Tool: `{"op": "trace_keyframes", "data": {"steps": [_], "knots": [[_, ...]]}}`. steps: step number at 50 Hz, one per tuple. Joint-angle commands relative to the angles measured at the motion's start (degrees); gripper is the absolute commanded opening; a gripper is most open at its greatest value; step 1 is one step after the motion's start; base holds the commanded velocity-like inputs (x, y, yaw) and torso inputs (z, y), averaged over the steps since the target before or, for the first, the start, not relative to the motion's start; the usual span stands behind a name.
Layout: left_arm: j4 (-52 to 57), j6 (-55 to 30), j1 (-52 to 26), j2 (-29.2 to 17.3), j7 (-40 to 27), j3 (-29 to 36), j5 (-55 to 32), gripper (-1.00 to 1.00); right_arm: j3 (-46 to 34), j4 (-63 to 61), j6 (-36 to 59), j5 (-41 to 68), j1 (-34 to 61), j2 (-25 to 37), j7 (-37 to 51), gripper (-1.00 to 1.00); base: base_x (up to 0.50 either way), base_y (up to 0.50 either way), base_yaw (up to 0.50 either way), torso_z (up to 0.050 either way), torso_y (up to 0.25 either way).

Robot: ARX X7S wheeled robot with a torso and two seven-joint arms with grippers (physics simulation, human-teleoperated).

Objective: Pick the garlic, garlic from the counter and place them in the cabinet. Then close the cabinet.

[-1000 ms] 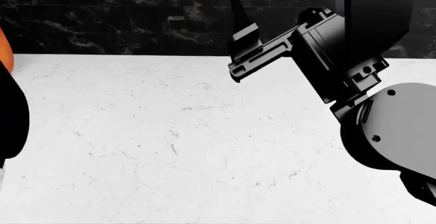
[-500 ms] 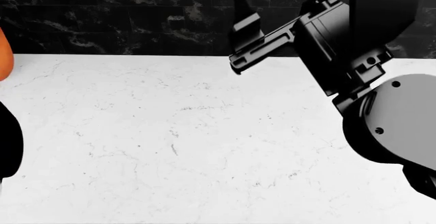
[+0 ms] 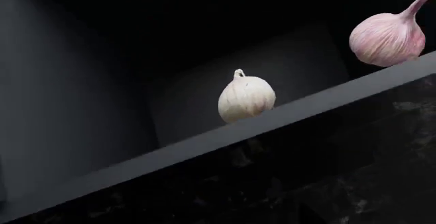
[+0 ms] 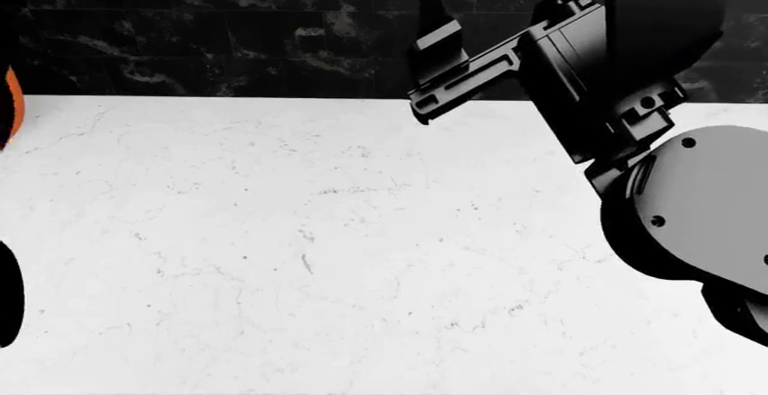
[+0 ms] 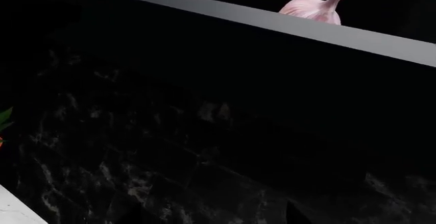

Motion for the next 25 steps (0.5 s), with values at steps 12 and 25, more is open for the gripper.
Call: {"op": "trace_keyframes", "data": {"steps": [12,25], "knots": [[14.4,10.2,18.8,-11.8,-2.3,10.8,-2.8,1.00,-0.6,-0.2,1.0,0.4,-0.6,0.9,-1.0,1.00,0.00,0.00,0.00,0.000,0.000],[16.3,17.8,28.4,-18.1,3.7,18.9,8.9,1.00,-0.8,-0.4,1.2,0.2,-0.8,1.3,-2.1,1.00,0.00,0.00,0.00,0.000,0.000]]}}
